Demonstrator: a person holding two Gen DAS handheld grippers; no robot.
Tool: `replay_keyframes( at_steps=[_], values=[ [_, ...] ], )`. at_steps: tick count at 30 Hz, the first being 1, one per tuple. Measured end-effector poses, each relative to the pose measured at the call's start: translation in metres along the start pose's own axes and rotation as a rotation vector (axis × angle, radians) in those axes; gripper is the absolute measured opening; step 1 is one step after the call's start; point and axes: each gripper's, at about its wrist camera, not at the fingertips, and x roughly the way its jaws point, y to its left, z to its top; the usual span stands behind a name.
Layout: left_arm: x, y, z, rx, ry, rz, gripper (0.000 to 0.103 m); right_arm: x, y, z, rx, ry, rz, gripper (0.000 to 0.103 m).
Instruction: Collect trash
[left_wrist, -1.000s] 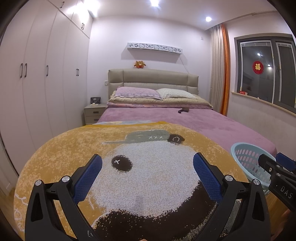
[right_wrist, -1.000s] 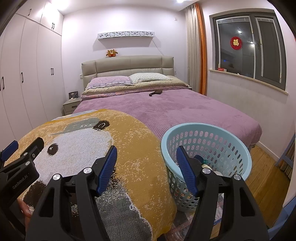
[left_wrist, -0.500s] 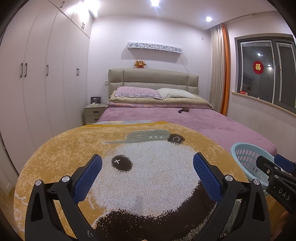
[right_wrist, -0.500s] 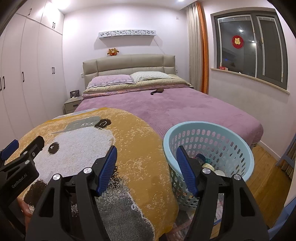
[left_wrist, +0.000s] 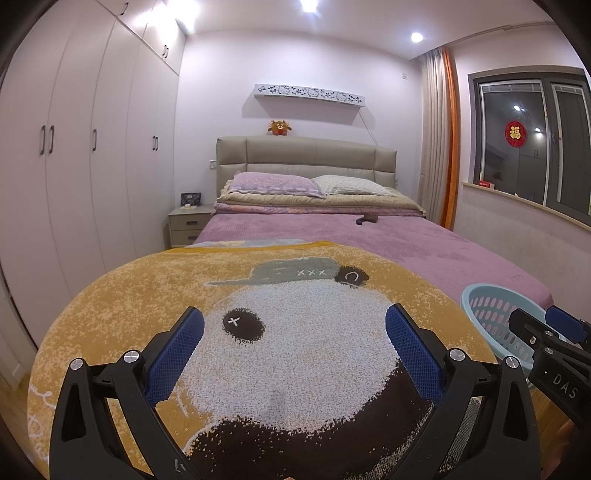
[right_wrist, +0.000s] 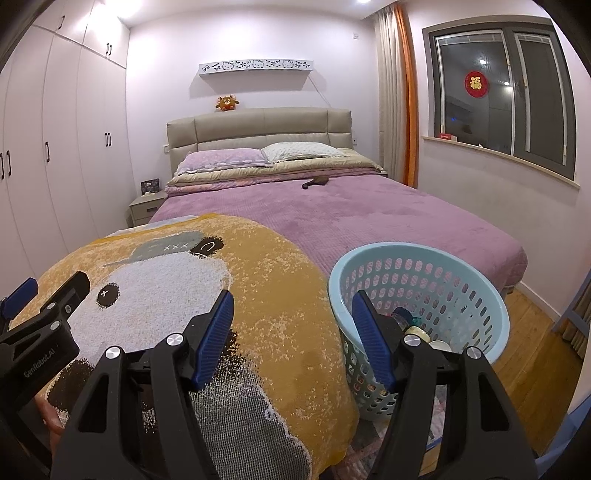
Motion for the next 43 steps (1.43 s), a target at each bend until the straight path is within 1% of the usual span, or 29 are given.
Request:
replay_keyframes(
  at_steps=[6, 10, 15, 19, 23, 27, 30, 32, 34, 39, 43],
  values=[
    [-0.001, 0.005, 0.001, -0.026, 0.014, 0.003, 0.096, -0.001, 0.003, 0.003, -0.012, -0.004, -0.005, 0.063],
    [-0.006, 0.005, 0.003, 0.017, 0.017, 0.05, 0.096, -0.003, 0.006, 0.005, -0.015, -0.011, -0.002, 0.063],
    [-0.01, 0.007, 0.008, 0.045, 0.026, 0.078, 0.096, -0.005, 0.009, 0.006, -0.02, -0.012, 0.0, 0.063],
    [-0.017, 0.008, 0.015, 0.056, 0.043, 0.081, 0.096, -0.009, 0.013, 0.008, -0.023, -0.02, -0.003, 0.063],
    [-0.027, 0.008, 0.023, 0.089, 0.035, 0.089, 0.096, -0.014, 0.02, 0.011, -0.031, -0.027, 0.0, 0.063],
    [-0.027, 0.014, 0.027, 0.082, 0.055, 0.08, 0.096, -0.016, 0.028, 0.011, -0.042, -0.029, 0.002, 0.063],
    [-0.025, 0.015, 0.026, 0.116, 0.069, 0.12, 0.096, -0.014, 0.033, 0.009, -0.044, -0.018, 0.004, 0.063],
    [-0.027, 0.015, 0.025, 0.137, 0.05, 0.151, 0.096, -0.013, 0.036, 0.008, -0.046, -0.014, 0.005, 0.063],
    [-0.028, 0.018, 0.025, 0.132, 0.041, 0.168, 0.095, -0.012, 0.039, 0.008, -0.051, -0.013, 0.005, 0.063],
    [-0.024, 0.032, 0.028, 0.083, 0.076, 0.138, 0.096, -0.01, 0.047, 0.009, -0.063, -0.01, 0.014, 0.063],
    [-0.021, 0.044, 0.025, 0.063, 0.088, 0.151, 0.096, -0.003, 0.058, 0.012, -0.08, 0.0, 0.03, 0.063]
  ],
)
